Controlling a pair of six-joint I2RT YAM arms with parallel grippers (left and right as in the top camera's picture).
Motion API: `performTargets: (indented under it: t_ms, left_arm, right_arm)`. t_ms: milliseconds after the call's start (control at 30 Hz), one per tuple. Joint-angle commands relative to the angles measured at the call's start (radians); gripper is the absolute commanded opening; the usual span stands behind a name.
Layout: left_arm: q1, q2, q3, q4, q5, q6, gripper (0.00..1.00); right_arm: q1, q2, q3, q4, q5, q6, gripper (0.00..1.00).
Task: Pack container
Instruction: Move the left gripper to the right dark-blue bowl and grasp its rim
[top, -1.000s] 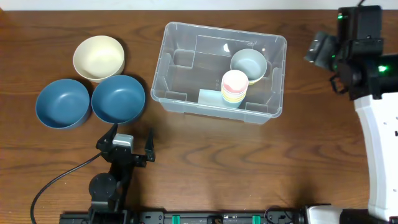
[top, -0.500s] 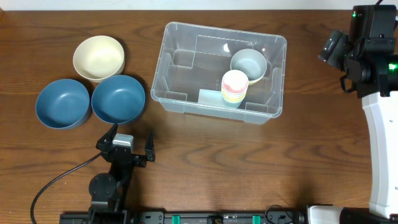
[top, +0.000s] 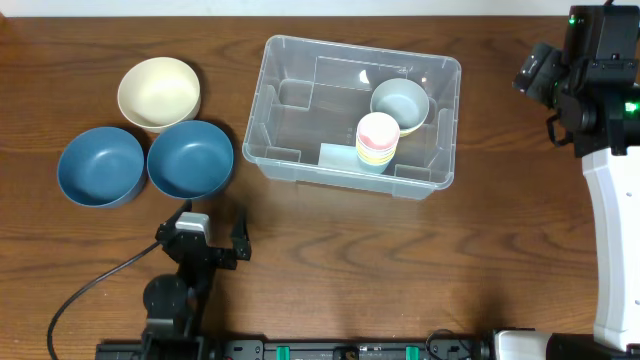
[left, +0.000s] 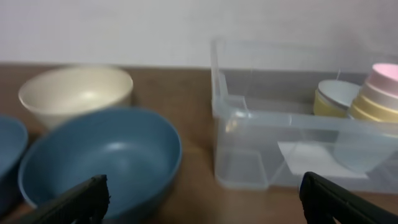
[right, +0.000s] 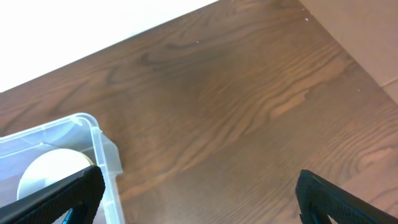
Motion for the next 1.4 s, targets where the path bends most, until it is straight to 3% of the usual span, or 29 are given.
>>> performTargets:
  t_ms: [0,133,300,467,733,933,1067,1367]
  left_arm:
    - [0.006,0.126,0.136,-0.004,0.014,-0.050,0.98]
    - [0.022,0.397,0.399,-0.122,0.015,-0.039,0.98]
    - [0.034,0.739,0.781,-0.453,0.014,0.013,0.98]
    - [0.034,0.956,1.009,-0.679,0.014,0.044,0.98]
    - [0.040,1.131,1.031,-0.552,0.010,0.017,0.98]
    - [0.089,1.223,1.032,-0.381,0.010,-0.364,0.99]
    - [0.099,1.320,1.032,-0.294,0.009,-0.523,0.94]
    - [0.098,1.527,1.032,-0.264,-0.020,-0.562,0.94]
  right_arm:
    - [-0.004,0.004,0.005,0.002,-0.006,0.019,0.99]
    - [-0.004,0.004,0.005,0.002,-0.006,0.020,0.99]
    - [-0.004,0.005,0.005,0.002,-0.006,0.020,0.99]
    - [-0.004,0.005,0.005,0.002,-0.006,0.020,0.99]
    - [-0.004,0.005,0.005,0.002,-0.006,0.020,0.99]
    - [-0.004,0.005,0.005,0.002,-0.006,0.019,0.99]
    - [-0.004,0.005,0.005,0.002,-0.006,0.019,0.99]
    - [-0.004,0.005,0.005,0.002,-0.006,0.019,0.99]
